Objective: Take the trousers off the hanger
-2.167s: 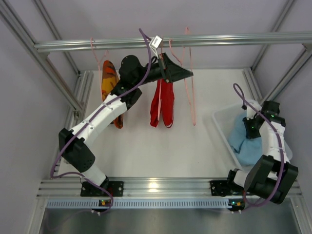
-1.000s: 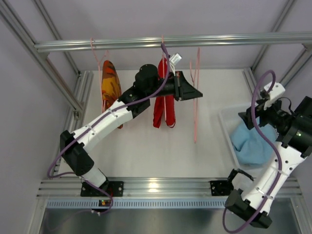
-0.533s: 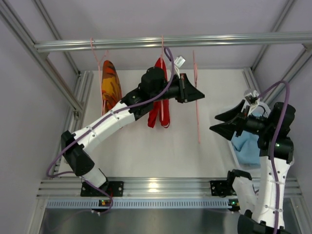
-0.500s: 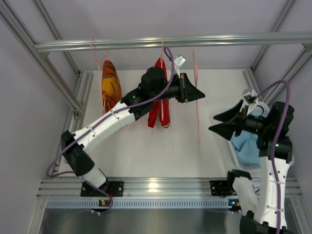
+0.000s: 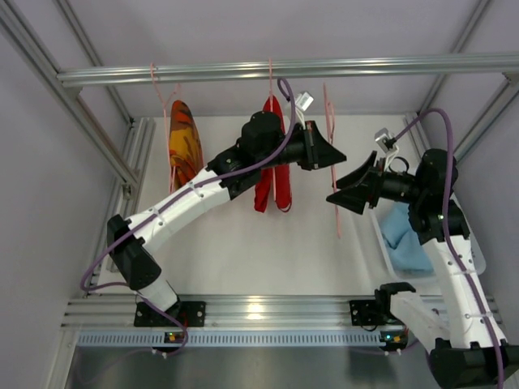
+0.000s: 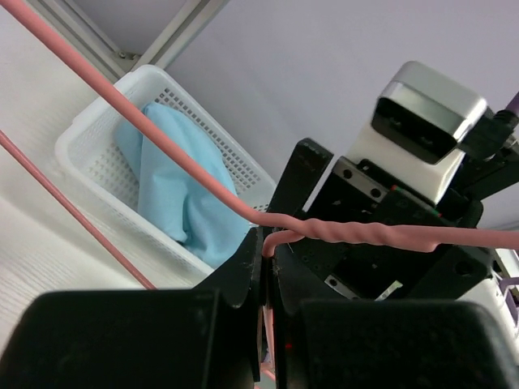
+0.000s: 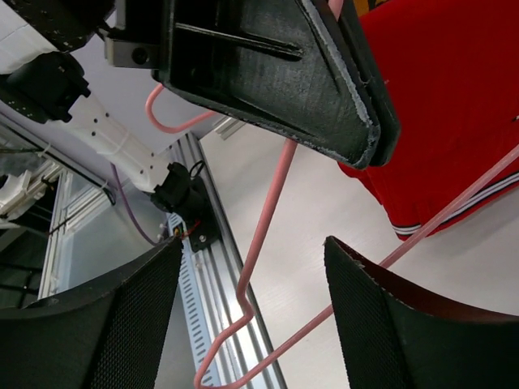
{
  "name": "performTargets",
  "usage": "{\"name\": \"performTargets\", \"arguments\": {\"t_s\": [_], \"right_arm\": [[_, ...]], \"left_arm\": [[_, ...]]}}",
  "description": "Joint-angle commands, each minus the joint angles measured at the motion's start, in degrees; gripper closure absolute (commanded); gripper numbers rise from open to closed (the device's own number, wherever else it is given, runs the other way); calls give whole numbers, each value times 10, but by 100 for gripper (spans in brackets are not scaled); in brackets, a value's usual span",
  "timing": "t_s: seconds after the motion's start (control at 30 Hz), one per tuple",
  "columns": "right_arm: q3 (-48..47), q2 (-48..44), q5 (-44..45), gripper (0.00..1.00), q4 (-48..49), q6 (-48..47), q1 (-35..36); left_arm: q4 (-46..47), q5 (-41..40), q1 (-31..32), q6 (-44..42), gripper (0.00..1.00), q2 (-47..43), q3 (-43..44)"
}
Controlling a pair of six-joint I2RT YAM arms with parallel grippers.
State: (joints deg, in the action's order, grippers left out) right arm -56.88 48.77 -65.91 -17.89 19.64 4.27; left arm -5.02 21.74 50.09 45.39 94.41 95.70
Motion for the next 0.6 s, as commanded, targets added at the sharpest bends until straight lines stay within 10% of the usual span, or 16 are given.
{"name": "performTargets", "arguments": {"t_s": [0.0, 0.17, 0.33, 0.57], "right_arm": [[4, 3, 36, 32, 37, -11, 31], [14, 3, 52, 51, 33, -14, 46], [-7, -11, 73, 100, -16, -31, 41], [4, -39, 19, 100, -16, 39, -28]], "left_arm": [[31, -7, 3, 12, 100, 2, 34], [33, -10, 3, 23, 100, 3, 37], [15, -16, 2, 6, 95, -1, 36], [-3, -8, -10, -7, 6, -31, -2]]}}
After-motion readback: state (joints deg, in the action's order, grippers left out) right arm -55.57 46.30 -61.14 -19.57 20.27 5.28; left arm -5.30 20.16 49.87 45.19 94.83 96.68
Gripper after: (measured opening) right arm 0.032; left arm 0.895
